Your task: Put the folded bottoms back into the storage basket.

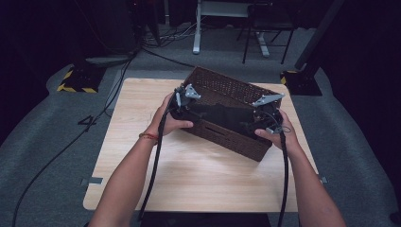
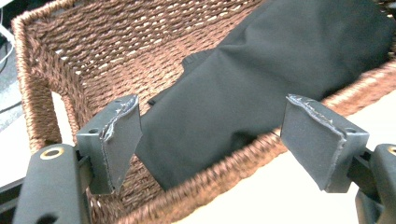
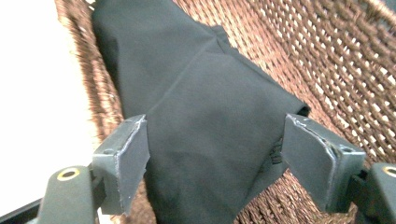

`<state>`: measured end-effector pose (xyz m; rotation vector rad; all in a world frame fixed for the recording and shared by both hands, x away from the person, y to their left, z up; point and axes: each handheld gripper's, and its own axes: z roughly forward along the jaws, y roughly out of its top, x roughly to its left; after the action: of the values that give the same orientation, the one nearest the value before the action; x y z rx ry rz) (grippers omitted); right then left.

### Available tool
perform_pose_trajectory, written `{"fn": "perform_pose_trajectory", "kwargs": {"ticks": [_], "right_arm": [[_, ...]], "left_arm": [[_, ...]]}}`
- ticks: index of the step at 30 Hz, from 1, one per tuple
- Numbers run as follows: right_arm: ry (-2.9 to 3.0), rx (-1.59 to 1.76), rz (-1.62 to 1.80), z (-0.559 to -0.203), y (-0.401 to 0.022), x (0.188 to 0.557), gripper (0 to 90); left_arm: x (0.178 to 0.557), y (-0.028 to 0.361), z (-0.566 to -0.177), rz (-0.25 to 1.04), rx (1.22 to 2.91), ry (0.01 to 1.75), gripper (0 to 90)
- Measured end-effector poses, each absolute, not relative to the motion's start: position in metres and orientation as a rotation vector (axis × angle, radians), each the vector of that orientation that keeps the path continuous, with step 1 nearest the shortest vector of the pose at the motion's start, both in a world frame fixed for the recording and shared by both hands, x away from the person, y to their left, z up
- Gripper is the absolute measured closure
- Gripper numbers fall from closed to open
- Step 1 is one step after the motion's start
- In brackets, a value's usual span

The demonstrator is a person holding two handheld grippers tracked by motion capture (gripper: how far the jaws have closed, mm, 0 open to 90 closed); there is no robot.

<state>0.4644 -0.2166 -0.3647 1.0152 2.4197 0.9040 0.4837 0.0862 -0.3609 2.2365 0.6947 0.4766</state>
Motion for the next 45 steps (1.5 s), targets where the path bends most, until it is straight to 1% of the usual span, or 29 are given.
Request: {"fn": "perform_pose_trajectory", "kwargs": {"ticks": [9,13,23,27,29,31,35,38,45], "right_arm": [[2.386,0.95,0.966,-0.357,-0.229,0.439,24.9],[2.367,0.928,0.997,-0.356,-0.236,0.429,22.9],[2.303,0.896,1.023,-0.356,-0.247,0.407,22.1],[2.277,0.876,1.032,-0.356,-0.25,0.4,21.5],[2.268,0.869,1.025,-0.356,-0.252,0.396,20.8],[2.263,0.86,1.018,-0.357,-0.255,0.391,20.8],[2.23,0.856,1.025,-0.361,-0.265,0.376,20.8],[2.221,0.864,1.022,-0.363,-0.269,0.372,20.8],[2.221,0.9,1.005,-0.38,-0.285,0.358,20.8]], "left_arm": [[0.456,0.108,-0.361,0.498,2.234,0.641,20.3],[0.449,0.118,-0.363,0.483,2.229,0.65,18.3],[0.426,0.143,-0.378,0.515,2.262,0.653,18.0],[0.42,0.152,-0.38,0.506,2.269,0.649,19.2],[0.417,0.158,-0.38,0.529,2.269,0.653,19.3],[0.414,0.163,-0.38,0.524,2.261,0.661,19.5],[0.403,0.171,-0.385,0.57,2.289,0.669,18.7],[0.398,0.174,-0.389,0.569,2.296,0.671,17.8],[0.381,0.185,-0.401,0.609,2.318,0.683,18.0]]}}
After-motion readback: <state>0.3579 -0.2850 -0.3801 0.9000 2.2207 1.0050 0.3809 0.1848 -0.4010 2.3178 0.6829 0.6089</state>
